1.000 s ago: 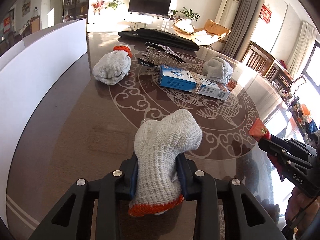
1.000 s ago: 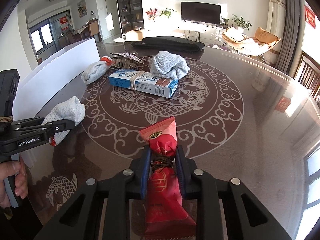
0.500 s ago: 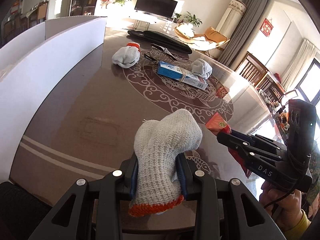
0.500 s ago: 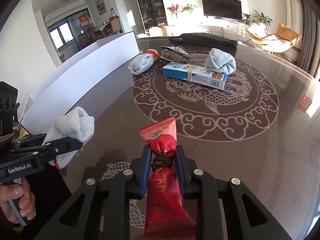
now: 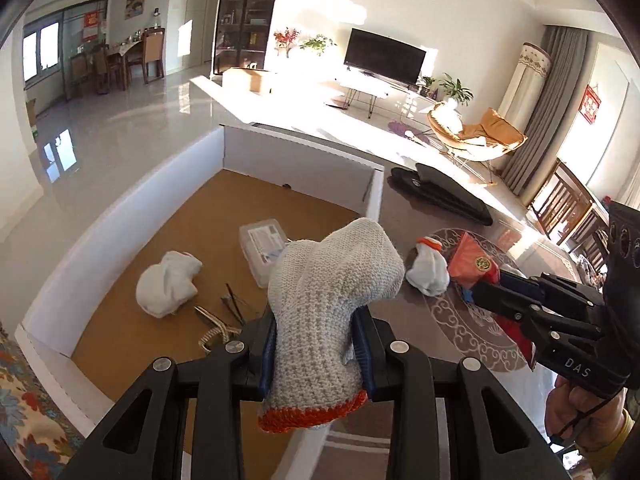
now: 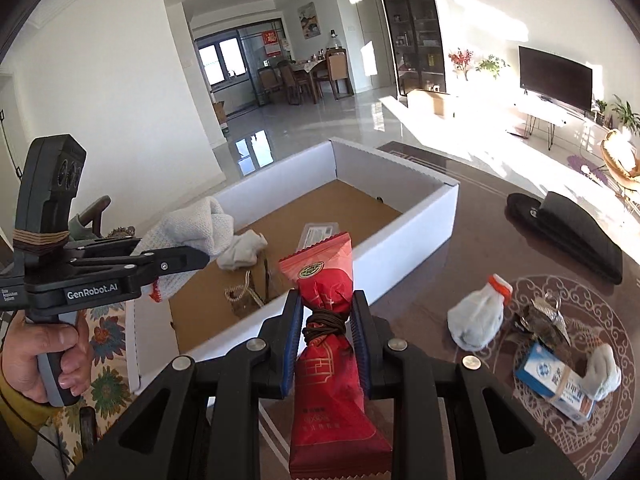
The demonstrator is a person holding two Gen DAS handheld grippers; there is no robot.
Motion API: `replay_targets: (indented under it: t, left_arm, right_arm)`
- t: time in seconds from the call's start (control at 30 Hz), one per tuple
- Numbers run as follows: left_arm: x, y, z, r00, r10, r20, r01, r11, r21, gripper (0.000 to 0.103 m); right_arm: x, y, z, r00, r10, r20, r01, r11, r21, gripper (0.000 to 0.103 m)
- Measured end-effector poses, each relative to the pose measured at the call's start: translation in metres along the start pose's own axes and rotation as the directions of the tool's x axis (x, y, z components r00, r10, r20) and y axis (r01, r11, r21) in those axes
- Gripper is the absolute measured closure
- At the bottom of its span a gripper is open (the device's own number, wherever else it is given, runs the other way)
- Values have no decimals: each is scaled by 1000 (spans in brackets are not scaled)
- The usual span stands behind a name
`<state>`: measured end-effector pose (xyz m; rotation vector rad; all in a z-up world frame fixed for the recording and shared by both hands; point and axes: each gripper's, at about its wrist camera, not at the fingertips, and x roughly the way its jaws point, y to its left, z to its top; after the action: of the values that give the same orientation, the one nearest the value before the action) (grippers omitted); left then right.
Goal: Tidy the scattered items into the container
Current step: 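Carry the red packet and glove toward the cardboard box with both tools, then open the right tool dropping the red packet while the left tool releases the glove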
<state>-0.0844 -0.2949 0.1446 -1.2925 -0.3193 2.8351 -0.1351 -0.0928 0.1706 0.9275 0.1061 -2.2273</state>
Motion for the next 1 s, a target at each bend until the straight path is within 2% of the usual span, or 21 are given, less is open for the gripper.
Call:
replay_targets:
  t: [0.17,0.33,0.43,0.5,0.53,0.57,0.6,0.63,0.8,1.0]
  left_arm:
    - [63,52,67,995,55,-84,-60,996,-70,70]
    - [125,77,99,985,66,-158,-83,991,-102,70]
    - [154,85,103,978,80,-194,-101,990,-103,70]
    - [174,88,102,961,104,-255,-132,987,-95,65]
    - [184,90,100,950,127,-286,-158,984,-85,55]
    - [191,90,99,940,153,-306,-184,980,-75,41]
    - [194,91,97,933,177,-312,-209,976,-69,32]
    - [195,91,95,931,192,-310,-224,972,-69,22]
    - [193,93,88,937,168,-307,-210,972,-109,21]
    - [188,88,86,935,181,-304,-220,971,-98,21]
  right_arm:
    - [91,0,86,998,-40,-47,41,999,8,79]
    - [176,-22,124,983,-101,-151,110,993,52,78]
    - [213,-38,129,971,-84,-222,113,986,122,76]
    - [236,-45,127,955,-70,-287,118,981,155,74]
    - [244,-47,126,949,-60,-310,117,979,167,69]
    - [249,-49,124,945,-44,-324,105,979,173,62]
    - [253,-49,123,941,-32,-336,94,981,171,47]
    - [256,-49,122,937,-36,-346,97,982,161,43]
    - [262,-45,113,921,-66,-384,118,987,113,43]
    - [260,-40,106,915,-69,-397,111,990,84,43]
